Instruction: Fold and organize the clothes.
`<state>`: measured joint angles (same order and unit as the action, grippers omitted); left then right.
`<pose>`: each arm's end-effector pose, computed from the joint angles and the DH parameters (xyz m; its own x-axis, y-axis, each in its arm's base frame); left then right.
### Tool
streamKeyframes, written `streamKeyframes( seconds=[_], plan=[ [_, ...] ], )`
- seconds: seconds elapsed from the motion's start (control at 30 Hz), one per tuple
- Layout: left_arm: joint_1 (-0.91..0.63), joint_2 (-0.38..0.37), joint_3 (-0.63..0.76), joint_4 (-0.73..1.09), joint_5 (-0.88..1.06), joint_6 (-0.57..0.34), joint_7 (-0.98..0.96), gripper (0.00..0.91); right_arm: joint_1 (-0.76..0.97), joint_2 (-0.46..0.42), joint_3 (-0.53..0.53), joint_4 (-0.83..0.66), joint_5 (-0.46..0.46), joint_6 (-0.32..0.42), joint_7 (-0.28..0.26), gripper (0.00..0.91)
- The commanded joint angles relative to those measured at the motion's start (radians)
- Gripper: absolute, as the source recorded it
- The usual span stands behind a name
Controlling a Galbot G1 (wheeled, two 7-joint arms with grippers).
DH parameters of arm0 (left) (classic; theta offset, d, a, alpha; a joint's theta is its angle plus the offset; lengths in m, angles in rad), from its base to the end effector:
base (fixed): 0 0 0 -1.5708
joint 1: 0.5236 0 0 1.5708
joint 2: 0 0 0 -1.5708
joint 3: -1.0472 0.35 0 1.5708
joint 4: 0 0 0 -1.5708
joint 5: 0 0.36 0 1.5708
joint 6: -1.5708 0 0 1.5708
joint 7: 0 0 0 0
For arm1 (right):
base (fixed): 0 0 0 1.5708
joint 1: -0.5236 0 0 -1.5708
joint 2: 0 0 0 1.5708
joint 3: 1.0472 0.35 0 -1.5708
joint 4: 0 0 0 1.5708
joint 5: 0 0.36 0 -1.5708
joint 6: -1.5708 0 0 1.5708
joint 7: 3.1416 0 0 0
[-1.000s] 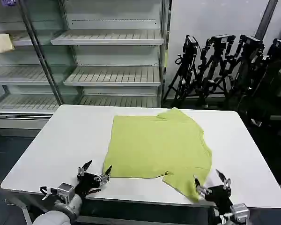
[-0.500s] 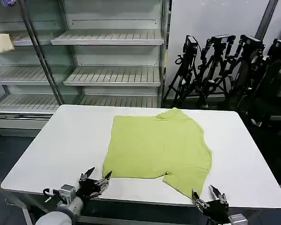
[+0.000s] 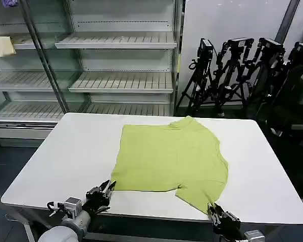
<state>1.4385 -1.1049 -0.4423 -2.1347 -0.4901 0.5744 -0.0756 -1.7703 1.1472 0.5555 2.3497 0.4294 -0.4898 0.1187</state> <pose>0.2224 0.0487 -0.2561 -0.8494 0.2450 0.4675 0.2462 0.9674 -0.0597 0.1356 -0.0474 -0.2333 -0.8714 -0.1656 0.4617 -0.1664 0.9853 0.0394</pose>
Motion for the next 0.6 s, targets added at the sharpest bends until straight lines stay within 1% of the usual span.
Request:
streamKeyframes(
  seconds=[0.03,0.13,0.2,0.27,0.4,0.47,0.6],
  plan=[
    [-0.074,-0.006,-0.023,-0.011,-0.059,-0.041,0.024,0.010,0.108,0.000,0.004,0.011,0.036,0.017,0.017,0.000],
    [-0.146,-0.012,-0.035,0.007,-0.105,-0.031,0.024,0.010,0.215,0.007,-0.003,-0.016,0.078,0.004,0.046,0.000],
    [-0.193,-0.010,-0.026,0.037,-0.112,-0.033,0.027,0.010,0.307,0.004,-0.005,-0.053,0.100,-0.006,0.057,0.000],
    [-0.215,-0.010,-0.021,0.054,-0.129,-0.034,0.028,0.010,0.358,-0.006,-0.010,-0.088,0.093,-0.001,0.052,0.000],
    [-0.304,-0.026,-0.009,0.130,-0.180,-0.035,0.024,0.010,0.522,-0.055,-0.047,-0.233,0.090,0.005,0.045,0.000],
    [-0.329,-0.033,0.003,0.155,-0.190,-0.031,0.023,0.020,0.569,-0.060,-0.058,-0.265,0.094,0.004,0.042,0.000],
    [-0.378,-0.037,0.056,0.209,-0.189,-0.022,0.013,0.010,0.697,-0.072,-0.113,-0.378,0.100,0.000,0.029,0.000]
  ],
)
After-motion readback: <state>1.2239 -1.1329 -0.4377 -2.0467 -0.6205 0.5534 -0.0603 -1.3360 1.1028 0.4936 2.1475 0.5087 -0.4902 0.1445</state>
